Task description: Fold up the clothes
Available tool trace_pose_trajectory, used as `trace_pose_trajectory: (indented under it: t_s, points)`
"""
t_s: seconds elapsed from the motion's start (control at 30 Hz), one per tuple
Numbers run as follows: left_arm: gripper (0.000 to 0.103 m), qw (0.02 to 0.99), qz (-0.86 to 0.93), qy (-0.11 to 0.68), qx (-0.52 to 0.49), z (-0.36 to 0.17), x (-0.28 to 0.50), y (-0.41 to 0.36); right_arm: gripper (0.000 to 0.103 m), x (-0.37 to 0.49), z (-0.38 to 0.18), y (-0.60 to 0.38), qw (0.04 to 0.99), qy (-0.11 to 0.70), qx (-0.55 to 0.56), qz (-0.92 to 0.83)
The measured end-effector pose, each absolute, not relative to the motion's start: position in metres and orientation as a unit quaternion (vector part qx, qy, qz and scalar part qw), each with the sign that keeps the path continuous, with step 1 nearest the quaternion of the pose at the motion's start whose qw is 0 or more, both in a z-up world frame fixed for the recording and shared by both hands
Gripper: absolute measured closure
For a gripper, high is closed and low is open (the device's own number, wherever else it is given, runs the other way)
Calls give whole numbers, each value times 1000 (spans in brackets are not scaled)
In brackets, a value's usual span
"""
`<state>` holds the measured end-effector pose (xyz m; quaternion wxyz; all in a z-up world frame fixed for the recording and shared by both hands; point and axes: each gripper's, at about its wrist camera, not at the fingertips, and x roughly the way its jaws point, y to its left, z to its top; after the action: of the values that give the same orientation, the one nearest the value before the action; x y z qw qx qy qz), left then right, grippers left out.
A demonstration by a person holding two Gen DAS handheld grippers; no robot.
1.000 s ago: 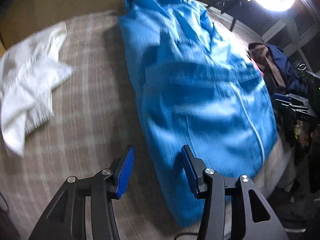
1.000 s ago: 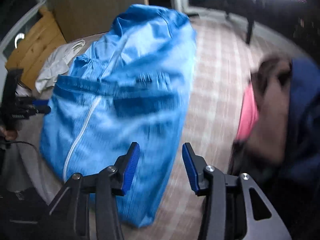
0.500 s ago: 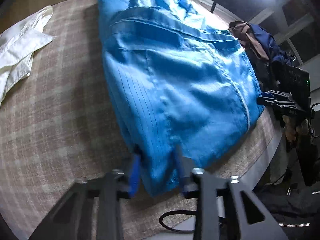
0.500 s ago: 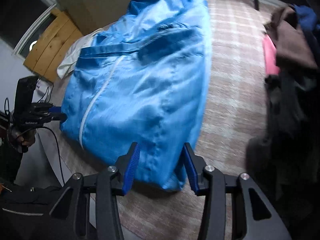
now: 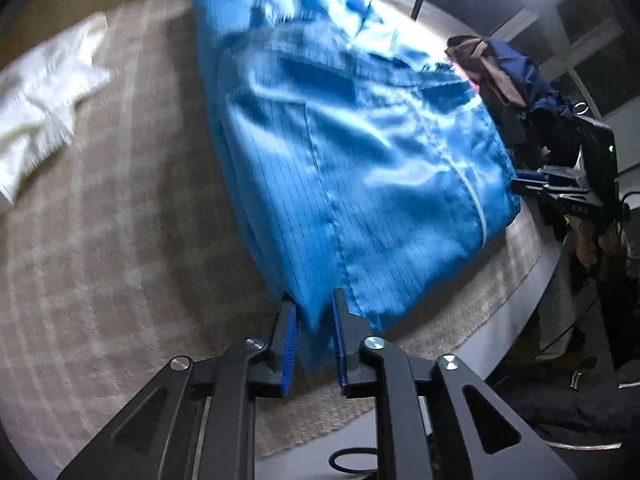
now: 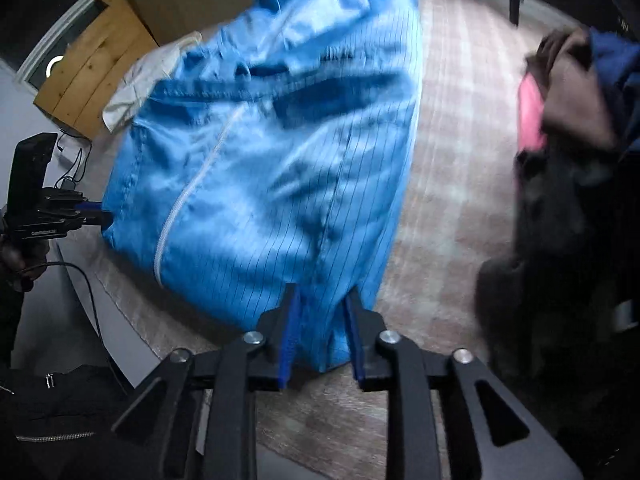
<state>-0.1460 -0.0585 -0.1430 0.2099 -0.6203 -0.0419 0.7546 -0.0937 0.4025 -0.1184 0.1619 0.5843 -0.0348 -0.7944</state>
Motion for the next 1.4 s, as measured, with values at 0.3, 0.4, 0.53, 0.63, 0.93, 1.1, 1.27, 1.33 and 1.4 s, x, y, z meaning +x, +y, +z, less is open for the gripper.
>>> trace_pose_trajectory:
  t_s: [0.3,0.4,0.53,0.63,0.93,1.1,1.27,1.33,1.4]
  points:
    - [102,218,770,-67,-596,-156,-162,-47,98,-104,-120,400,168,-24,559,-812]
    - [102,258,766,-81,-583,-128,-145,-45,99,-99,-112,396,181,-24,548,-816]
    - [101,249,749,-68,-610,-146,-143,-48,99,-105,-120,397,173,-32,547,-818]
    - [85,221,735,-81,-636,-167,-158,-58,95,-112,-136,400,154,-32,577,-801]
    - [64,192,794,-1,-577,-123,-190,-66,74,-100,-80,388,141,33,514,-845]
    - [73,191,789,-9,-584,-157,-242,-56,74,-110,-94,381,147,37,521,-840]
    - [71,178,799,-5,-575,-155,-249,-60,74,-119,-107,373,154,41,528,-834]
    - [71,153,801,12,-579,-144,-241,-69,74,-123,-113,370,156,43,531,-832]
    - [71,146,808,2,-571,-127,-231,-82,74,-127,-118,367,159,44,534,-830]
